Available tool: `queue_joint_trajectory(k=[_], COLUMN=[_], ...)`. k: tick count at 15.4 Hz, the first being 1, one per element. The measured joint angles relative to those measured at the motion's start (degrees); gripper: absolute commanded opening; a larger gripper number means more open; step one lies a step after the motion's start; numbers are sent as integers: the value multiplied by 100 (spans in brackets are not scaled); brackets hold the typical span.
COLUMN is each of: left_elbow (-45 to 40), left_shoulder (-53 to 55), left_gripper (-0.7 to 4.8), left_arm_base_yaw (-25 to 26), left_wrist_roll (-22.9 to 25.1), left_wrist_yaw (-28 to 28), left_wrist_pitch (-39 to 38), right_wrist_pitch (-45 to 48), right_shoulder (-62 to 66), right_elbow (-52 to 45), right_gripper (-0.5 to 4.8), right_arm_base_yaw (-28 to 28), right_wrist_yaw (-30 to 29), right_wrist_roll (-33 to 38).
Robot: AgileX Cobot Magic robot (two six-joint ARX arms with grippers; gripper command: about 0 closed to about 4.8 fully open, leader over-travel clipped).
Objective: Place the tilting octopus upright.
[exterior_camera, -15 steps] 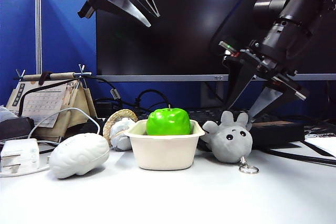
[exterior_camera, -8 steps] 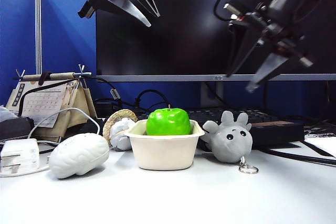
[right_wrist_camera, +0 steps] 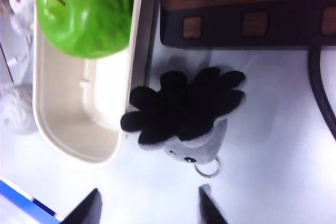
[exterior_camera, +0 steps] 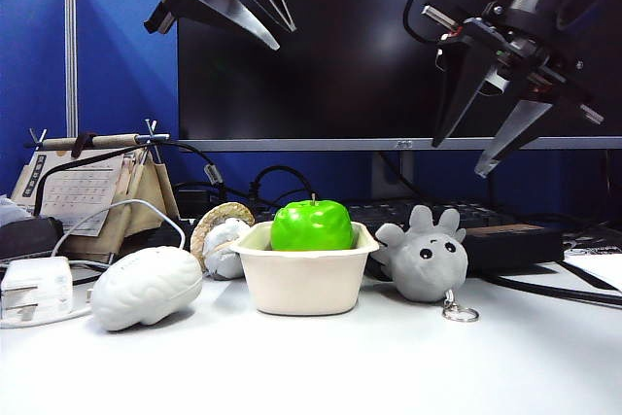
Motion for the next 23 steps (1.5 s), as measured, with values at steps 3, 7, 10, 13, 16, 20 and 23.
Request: queue_joint_trajectory(k=[3, 7, 10, 13, 16, 20, 23], left_elbow=[0, 0, 0, 0, 0, 0, 0], left_shoulder=[0, 0, 0, 0, 0, 0, 0], left_gripper=[121, 121, 122, 121, 121, 121, 121], left_arm_base_yaw=[0, 0, 0, 0, 0, 0, 0], left_wrist_roll=[0, 0, 0, 0, 15, 15, 15], left_wrist_yaw=[2, 2, 0, 0, 0, 0, 0], left_wrist_pitch=[2, 0, 2, 2, 2, 2, 0], right_wrist_pitch=[37, 234, 535, 669, 667, 654, 483], right_shoulder=[254, 741, 868, 885, 887, 887, 905], right_elbow=[0, -9, -7, -7, -7, -7, -7], right_gripper=[235, 235, 234, 234, 234, 234, 234], right_arm_base_yaw=[0, 0, 0, 0, 0, 0, 0], right_wrist_yaw=[0, -4, -4, -4, -4, -4, -13], right_wrist_roll=[457, 981, 1117, 1231, 1261, 1285, 1298])
